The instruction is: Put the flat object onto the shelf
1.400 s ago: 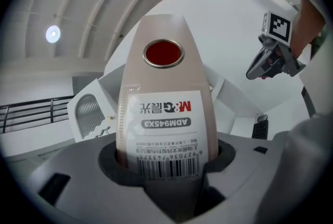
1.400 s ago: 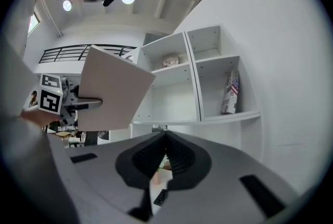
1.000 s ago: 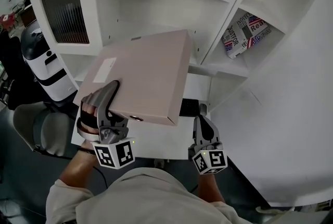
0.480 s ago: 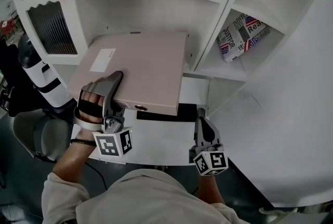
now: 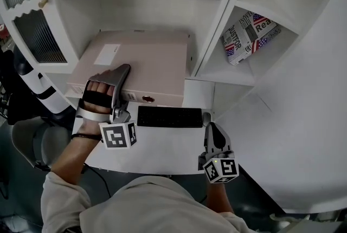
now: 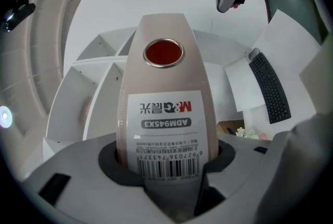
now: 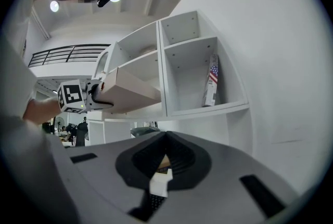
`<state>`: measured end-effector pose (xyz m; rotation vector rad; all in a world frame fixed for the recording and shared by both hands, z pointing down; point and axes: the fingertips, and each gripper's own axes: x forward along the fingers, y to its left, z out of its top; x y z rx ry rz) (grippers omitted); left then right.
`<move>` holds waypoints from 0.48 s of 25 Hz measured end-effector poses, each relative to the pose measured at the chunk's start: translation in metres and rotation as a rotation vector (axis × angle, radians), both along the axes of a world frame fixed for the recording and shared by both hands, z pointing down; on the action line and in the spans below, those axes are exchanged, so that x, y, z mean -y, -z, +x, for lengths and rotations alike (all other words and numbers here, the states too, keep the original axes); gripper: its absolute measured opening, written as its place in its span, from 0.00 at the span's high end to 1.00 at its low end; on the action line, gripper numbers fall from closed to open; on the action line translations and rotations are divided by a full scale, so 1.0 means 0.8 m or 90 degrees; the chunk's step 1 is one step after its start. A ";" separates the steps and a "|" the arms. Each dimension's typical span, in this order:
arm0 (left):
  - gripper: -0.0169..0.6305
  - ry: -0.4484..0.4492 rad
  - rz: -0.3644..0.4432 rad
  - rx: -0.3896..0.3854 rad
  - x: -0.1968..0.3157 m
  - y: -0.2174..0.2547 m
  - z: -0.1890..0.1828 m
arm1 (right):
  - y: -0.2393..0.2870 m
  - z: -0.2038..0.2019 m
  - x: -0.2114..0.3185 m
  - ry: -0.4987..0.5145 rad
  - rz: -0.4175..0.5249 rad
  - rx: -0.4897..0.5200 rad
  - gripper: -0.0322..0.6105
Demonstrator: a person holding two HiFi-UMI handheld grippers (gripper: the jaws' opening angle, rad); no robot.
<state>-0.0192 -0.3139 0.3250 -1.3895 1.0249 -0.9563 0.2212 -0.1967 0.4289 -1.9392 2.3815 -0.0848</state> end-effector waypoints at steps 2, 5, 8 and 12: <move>0.55 0.002 -0.009 0.011 0.012 -0.008 0.007 | -0.003 0.008 0.005 -0.004 -0.003 0.002 0.95; 0.55 0.010 -0.023 0.025 0.029 -0.020 0.013 | -0.009 0.018 0.014 -0.008 -0.009 0.005 0.95; 0.55 0.026 -0.038 0.042 0.048 -0.032 0.013 | -0.013 0.024 0.022 -0.010 -0.013 0.007 0.95; 0.55 0.042 -0.045 0.066 0.070 -0.045 0.012 | -0.016 0.029 0.034 -0.008 -0.018 0.005 0.95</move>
